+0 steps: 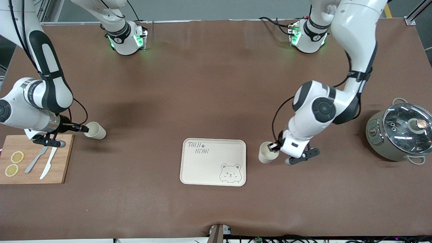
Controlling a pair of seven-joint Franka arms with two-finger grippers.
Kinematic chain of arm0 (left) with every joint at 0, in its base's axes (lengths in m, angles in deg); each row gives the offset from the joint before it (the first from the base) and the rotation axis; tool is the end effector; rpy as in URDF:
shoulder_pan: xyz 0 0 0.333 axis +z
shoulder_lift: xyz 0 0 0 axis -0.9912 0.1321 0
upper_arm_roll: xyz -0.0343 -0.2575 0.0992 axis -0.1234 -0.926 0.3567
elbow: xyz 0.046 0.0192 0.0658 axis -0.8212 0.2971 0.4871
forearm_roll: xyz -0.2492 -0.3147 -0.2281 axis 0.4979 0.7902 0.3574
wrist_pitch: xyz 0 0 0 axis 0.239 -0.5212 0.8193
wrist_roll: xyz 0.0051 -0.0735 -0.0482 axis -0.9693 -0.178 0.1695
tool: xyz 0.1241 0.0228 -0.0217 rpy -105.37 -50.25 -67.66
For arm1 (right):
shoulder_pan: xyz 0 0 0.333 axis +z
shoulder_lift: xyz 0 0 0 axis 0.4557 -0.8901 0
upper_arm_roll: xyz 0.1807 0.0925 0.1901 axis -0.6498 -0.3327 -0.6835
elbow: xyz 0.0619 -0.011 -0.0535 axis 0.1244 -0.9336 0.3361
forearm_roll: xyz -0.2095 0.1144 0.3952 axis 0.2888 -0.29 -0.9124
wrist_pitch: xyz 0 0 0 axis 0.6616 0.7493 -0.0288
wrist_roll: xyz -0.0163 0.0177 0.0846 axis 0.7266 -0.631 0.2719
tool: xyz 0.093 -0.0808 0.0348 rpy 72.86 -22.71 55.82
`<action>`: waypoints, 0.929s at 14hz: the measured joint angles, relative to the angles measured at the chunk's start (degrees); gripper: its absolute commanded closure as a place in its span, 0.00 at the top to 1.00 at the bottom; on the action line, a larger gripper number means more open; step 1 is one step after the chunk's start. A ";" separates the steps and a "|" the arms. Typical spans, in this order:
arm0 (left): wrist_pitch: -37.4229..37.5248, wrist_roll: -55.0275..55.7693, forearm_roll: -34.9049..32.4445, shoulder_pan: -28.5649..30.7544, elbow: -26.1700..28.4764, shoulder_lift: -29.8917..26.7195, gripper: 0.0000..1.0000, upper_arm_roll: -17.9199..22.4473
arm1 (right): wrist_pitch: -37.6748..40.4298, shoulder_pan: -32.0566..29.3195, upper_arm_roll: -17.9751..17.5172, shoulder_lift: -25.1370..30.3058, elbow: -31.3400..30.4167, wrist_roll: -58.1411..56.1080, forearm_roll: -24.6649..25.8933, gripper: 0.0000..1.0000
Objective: Place white IKEA cup upright on tray with both arms
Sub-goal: 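Carry the cup onto the tray with the left gripper while the right gripper grasps, then release the cup on the tray while the right gripper carries its cup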
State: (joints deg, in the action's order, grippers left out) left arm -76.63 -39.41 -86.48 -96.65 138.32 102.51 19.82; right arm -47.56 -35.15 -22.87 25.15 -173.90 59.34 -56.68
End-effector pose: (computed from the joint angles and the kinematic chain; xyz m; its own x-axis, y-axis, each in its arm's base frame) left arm 0.6846 -0.3171 0.2330 0.9215 0.3875 0.0264 0.3748 -0.9050 0.2014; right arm 0.5998 -0.1318 0.1407 0.9724 -0.1835 -0.1441 -0.1922 -0.9801 -0.0489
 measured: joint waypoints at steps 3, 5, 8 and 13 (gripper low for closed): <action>0.03 6.41 0.02 -3.92 -6.91 5.91 0.00 0.09 | -3.45 0.00 -0.13 -0.40 -2.54 0.00 -0.02 0.00; 0.01 9.94 0.02 -6.55 -10.05 8.77 0.00 0.40 | -3.86 0.06 -0.49 -0.25 -2.92 0.00 -0.36 0.00; -0.51 13.77 0.02 -8.81 -11.97 11.30 0.00 0.62 | -2.43 0.44 -0.74 -0.22 -1.93 0.00 -0.36 0.00; -4.88 15.41 0.02 -9.53 -12.18 14.49 0.00 0.74 | 13.76 3.49 -1.09 0.26 10.09 4.96 -0.45 0.00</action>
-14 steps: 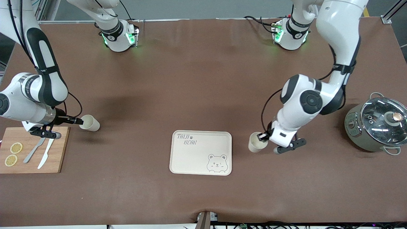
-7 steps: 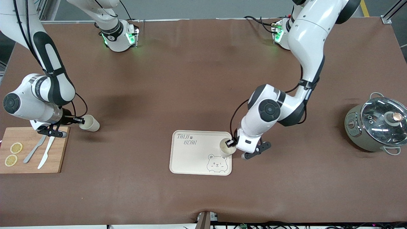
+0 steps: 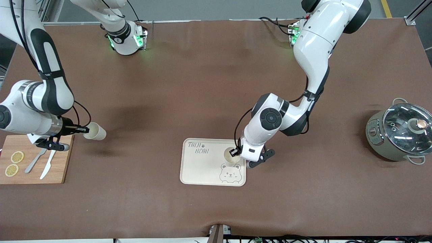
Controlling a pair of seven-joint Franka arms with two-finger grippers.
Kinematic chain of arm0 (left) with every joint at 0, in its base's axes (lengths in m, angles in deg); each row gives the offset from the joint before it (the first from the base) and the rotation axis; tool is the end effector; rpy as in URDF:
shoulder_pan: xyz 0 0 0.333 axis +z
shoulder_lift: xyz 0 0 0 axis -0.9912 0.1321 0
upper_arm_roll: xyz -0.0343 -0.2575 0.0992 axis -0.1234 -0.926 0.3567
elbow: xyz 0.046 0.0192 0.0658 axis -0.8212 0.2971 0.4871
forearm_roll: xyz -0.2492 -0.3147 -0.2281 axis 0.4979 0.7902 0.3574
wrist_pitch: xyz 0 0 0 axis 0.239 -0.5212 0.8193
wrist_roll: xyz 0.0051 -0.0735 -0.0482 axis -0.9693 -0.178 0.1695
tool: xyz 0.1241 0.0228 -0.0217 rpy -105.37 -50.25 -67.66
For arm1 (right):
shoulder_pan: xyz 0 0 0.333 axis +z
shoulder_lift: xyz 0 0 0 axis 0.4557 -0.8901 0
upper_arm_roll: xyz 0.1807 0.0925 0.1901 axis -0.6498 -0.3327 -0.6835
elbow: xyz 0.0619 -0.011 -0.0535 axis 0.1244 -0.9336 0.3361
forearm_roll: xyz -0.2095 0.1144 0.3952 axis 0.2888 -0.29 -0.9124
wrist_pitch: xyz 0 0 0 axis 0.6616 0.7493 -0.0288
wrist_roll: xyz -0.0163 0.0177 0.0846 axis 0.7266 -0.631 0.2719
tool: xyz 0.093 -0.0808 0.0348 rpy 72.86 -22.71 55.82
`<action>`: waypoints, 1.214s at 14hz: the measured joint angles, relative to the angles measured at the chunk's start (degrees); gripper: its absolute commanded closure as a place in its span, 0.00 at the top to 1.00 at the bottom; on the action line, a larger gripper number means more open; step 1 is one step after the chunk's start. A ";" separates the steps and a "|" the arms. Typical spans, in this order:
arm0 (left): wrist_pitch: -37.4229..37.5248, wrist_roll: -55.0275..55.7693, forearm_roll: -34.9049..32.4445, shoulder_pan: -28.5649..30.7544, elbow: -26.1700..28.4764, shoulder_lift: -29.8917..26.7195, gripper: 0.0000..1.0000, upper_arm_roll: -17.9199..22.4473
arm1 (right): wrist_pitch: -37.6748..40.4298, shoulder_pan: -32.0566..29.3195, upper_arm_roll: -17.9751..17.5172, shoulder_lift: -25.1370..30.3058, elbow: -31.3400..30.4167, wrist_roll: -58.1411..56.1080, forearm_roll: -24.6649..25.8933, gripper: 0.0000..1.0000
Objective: Place white IKEA cup upright on tray with both arms
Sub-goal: 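Release the cup on the tray while the right gripper carries its cup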
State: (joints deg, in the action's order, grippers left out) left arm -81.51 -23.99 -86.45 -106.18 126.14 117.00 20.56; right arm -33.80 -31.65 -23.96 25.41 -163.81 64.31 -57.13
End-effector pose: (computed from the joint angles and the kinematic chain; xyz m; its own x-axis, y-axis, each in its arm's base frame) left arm 0.6653 -0.4302 0.1605 0.8560 0.5159 -0.0333 0.5067 -0.8244 0.2522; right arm 0.6440 -0.0822 0.2079 0.9625 -0.1750 -0.2074 -0.1915 -0.9796 -0.0617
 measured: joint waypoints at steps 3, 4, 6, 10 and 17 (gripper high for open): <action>-0.68 0.00 0.00 0.00 -0.09 0.80 0.18 0.11 | 4.70 3.45 -0.12 0.17 5.38 5.79 -1.24 0.00; -0.93 0.00 0.00 0.00 -0.10 0.99 0.47 0.12 | 5.62 5.06 -0.17 0.16 6.75 8.74 -2.17 0.00; -1.16 0.00 0.00 0.00 -0.18 1.12 1.00 0.12 | 6.84 8.39 -0.28 0.03 9.06 14.97 -3.69 0.00; -1.39 0.00 0.00 0.04 -1.66 0.92 1.00 0.18 | 7.10 14.20 -0.43 -1.25 12.44 26.53 -6.21 0.00; 4.19 -1.66 -0.05 4.05 -3.14 -8.18 1.00 0.71 | 5.17 26.35 -0.59 -10.72 22.57 49.85 -9.09 0.00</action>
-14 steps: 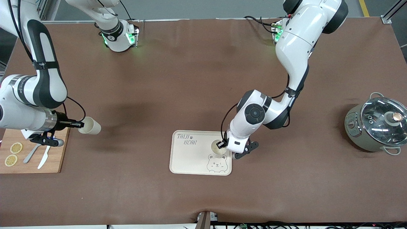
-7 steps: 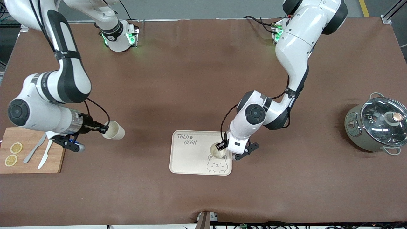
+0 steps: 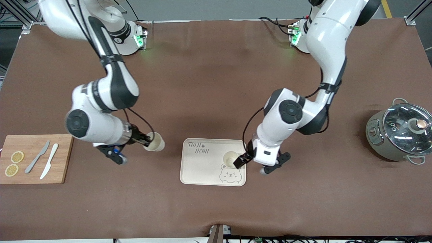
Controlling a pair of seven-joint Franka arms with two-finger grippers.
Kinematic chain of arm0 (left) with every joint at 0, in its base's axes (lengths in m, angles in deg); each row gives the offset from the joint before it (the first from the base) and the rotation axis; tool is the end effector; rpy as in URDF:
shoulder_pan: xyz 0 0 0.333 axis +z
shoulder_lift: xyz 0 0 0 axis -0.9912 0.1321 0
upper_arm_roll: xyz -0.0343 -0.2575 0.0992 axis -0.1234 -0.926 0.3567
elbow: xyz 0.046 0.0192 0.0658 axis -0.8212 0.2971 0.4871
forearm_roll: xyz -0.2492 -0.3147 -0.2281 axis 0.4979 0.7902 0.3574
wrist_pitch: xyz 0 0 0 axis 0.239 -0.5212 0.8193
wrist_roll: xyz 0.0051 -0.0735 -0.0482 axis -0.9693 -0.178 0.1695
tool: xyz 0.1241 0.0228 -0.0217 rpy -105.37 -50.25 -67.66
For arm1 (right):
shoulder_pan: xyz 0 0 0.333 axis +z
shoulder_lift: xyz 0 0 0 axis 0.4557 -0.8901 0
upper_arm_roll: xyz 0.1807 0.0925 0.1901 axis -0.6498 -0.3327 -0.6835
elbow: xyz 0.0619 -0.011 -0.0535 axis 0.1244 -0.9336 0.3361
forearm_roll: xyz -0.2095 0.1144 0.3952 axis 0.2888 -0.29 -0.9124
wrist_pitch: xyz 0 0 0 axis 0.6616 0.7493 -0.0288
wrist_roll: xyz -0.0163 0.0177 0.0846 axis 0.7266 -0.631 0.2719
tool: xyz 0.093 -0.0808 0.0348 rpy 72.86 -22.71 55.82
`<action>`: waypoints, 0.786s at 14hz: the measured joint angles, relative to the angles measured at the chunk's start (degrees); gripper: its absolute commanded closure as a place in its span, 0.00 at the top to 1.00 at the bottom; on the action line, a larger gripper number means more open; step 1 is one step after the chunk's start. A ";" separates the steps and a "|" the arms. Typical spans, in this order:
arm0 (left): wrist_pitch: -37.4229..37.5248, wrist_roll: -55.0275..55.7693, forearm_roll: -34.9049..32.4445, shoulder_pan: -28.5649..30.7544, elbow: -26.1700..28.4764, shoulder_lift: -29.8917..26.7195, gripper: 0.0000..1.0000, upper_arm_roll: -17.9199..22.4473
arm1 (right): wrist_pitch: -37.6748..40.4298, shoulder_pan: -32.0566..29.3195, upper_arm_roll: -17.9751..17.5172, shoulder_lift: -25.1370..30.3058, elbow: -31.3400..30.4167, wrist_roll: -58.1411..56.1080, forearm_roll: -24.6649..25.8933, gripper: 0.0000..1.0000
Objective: Place white IKEA cup upright on tray with both arms
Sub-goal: 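Release the cup on the tray while the right gripper carries its cup, then lower the cup onto the tray with the right gripper while the left withdraws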
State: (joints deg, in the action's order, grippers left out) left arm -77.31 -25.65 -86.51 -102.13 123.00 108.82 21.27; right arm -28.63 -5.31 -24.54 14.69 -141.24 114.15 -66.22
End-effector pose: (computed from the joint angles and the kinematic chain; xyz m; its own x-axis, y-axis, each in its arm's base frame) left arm 0.7189 -0.3807 0.2946 0.8286 0.5569 0.0576 0.5078 -0.7908 0.3417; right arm 0.6913 0.2660 0.2695 0.7914 -0.5690 -0.2234 -0.5937 -0.8025 -0.0592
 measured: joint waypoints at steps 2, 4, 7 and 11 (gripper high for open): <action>5.37 -3.95 -0.06 2.37 -0.02 -3.41 1.00 0.09 | -3.19 2.44 0.02 -3.39 3.02 4.29 -0.17 0.00; 11.76 -9.16 -0.10 4.97 0.01 -6.76 1.00 0.14 | -6.95 4.04 0.04 -5.68 4.22 6.80 -0.31 0.00; 19.64 -16.67 -0.68 9.01 0.15 -11.00 1.00 0.30 | -11.99 5.96 0.04 -8.32 4.46 9.22 -0.36 0.00; 25.84 -25.56 -2.16 14.37 0.31 -15.13 1.00 0.45 | -16.82 8.66 0.03 -11.91 4.57 10.75 -0.38 0.00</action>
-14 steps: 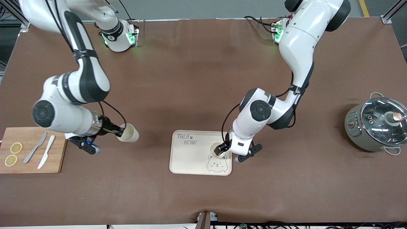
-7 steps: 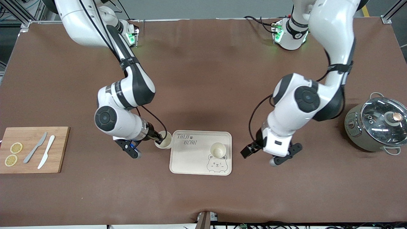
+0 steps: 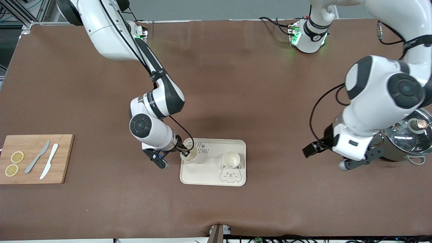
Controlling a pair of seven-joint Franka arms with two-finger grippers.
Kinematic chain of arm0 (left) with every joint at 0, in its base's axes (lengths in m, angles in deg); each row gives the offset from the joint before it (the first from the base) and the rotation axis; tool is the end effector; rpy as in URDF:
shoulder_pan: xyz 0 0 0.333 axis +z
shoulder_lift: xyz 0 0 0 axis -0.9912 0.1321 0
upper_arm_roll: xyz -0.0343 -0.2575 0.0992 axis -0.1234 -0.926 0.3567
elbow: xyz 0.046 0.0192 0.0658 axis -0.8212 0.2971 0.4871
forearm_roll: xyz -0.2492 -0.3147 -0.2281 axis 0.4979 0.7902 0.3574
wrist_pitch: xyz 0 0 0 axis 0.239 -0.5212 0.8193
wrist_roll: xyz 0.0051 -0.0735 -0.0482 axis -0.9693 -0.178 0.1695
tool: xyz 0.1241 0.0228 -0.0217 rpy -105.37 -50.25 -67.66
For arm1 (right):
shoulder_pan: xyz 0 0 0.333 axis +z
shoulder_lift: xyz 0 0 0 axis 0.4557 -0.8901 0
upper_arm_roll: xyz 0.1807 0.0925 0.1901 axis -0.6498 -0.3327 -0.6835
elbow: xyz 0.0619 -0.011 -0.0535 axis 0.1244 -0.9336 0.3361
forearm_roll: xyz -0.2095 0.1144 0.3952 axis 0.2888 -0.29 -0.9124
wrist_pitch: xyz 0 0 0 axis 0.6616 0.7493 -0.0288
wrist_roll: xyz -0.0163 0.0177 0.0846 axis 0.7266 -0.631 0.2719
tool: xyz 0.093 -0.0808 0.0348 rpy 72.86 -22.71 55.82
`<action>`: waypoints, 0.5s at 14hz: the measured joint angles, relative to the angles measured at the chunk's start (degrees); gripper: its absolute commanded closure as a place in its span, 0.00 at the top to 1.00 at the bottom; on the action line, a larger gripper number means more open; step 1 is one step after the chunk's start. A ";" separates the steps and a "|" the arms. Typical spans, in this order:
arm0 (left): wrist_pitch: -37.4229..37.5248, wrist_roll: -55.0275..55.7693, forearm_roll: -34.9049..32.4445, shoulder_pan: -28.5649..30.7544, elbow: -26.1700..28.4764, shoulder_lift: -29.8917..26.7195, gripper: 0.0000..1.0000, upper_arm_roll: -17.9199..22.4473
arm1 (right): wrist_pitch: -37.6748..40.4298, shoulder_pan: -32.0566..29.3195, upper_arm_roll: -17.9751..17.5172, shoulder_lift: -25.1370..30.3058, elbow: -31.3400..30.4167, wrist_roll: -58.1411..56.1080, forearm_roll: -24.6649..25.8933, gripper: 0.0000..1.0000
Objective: Place white IKEA cup upright on tray with both arms
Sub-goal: 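Lower the cup onto the tray with the right gripper while the left withdraws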
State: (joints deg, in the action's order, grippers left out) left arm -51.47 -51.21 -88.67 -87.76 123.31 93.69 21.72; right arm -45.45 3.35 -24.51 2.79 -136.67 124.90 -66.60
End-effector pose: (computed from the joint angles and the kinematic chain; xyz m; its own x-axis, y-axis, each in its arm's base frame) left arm 0.7355 -0.1754 0.4453 0.9367 0.3387 0.0889 0.3282 -0.9376 0.1146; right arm 0.6800 0.3760 0.1780 0.7578 -0.6385 -0.1340 -0.6524 -0.7435 -0.1470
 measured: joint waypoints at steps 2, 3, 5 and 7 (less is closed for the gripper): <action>3.14 -3.89 -0.04 2.97 0.06 -2.07 1.00 0.08 | -2.20 1.37 0.03 -1.88 0.06 0.76 0.00 0.00; 4.30 -5.98 -0.05 4.54 0.08 -3.08 1.00 0.10 | -2.59 1.73 0.04 -2.48 0.11 0.94 0.00 0.00; 6.03 -10.18 -0.06 7.48 0.11 -4.91 1.00 0.12 | -2.59 1.99 0.11 -2.65 0.45 0.96 0.00 0.99; 7.97 -13.00 -0.06 9.44 0.14 -6.09 1.00 0.13 | -2.51 1.99 0.31 -2.69 0.46 0.94 0.04 1.00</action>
State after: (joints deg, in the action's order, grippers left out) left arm -43.50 -64.21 -88.73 -78.32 123.45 87.60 21.85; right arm -47.96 5.34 -24.21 0.09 -136.21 125.85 -66.56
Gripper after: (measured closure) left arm 0.000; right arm 0.824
